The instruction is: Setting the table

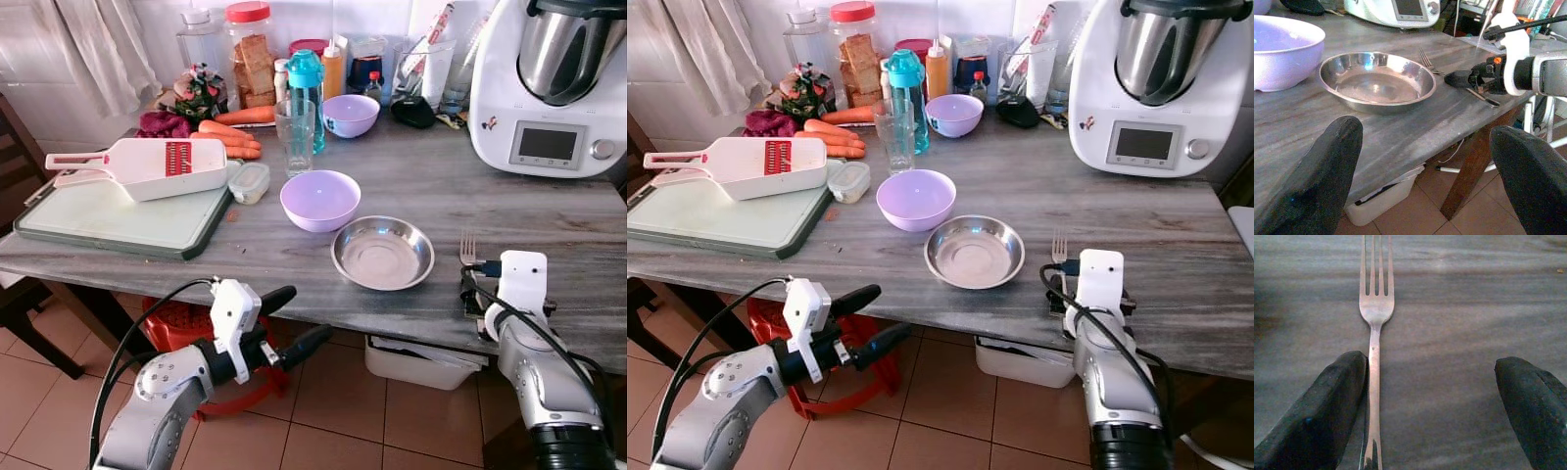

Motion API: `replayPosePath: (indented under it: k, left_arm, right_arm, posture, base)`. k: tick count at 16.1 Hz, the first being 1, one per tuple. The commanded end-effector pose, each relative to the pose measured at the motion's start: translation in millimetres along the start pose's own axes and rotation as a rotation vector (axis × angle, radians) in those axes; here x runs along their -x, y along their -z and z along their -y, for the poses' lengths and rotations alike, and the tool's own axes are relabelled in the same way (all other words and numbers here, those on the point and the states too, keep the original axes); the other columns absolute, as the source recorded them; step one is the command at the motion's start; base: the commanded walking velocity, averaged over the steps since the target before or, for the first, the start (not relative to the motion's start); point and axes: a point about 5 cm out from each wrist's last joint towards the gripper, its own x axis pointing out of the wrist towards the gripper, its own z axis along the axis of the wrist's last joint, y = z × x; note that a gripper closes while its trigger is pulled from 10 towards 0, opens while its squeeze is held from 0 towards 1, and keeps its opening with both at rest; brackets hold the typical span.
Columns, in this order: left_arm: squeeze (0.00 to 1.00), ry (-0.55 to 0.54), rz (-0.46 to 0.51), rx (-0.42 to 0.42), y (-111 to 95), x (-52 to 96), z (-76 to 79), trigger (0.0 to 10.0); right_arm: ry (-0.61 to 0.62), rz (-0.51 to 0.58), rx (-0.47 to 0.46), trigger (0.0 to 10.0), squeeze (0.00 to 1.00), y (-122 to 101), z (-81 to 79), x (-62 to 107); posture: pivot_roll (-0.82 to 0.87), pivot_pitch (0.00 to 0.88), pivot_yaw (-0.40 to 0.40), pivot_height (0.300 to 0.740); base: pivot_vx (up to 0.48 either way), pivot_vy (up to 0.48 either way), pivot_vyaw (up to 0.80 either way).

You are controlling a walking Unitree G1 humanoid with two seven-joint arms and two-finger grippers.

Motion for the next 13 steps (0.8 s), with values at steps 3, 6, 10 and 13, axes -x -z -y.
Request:
replayPosePath:
  k: [3,6,10,13]
  left_arm:
    - [0.00,-0.005,0.002,-0.020,-5,-1.0,0.2,10.0]
    - [0.00,-0.009,-0.011,-0.018,0,2.6,-2.9,10.0]
    - [0.00,-0.016,-0.011,-0.017,3,1.6,-3.7,10.0]
    - [0.00,-0.023,-0.009,-0.017,4,0.6,-4.3,10.0]
  right_arm:
    - [-0.005,0.006,-0.005,10.0,1.00,-1,-5.4,-2.1]
    - [-0.015,0.008,-0.013,10.0,0.95,-1,-6.9,-7.3]
    - [-0.043,0.015,0.005,5.7,0.00,-5,-10.1,-15.8]
    - [-0.055,0.031,0.020,10.0,0.00,-10,-13.8,-18.3]
  posture:
    - [-0.04,0.014,0.051,0.740]
    - [-0.04,0.014,0.049,0.740]
    - [-0.03,0.014,0.045,0.740]
    - [-0.02,0.016,0.042,0.740]
  base:
    - [0.000,0.000,0.00]
    - [0.000,0.000,0.00]
    - [0.000,0.000,0.00]
    - [0.000,0.000,0.00]
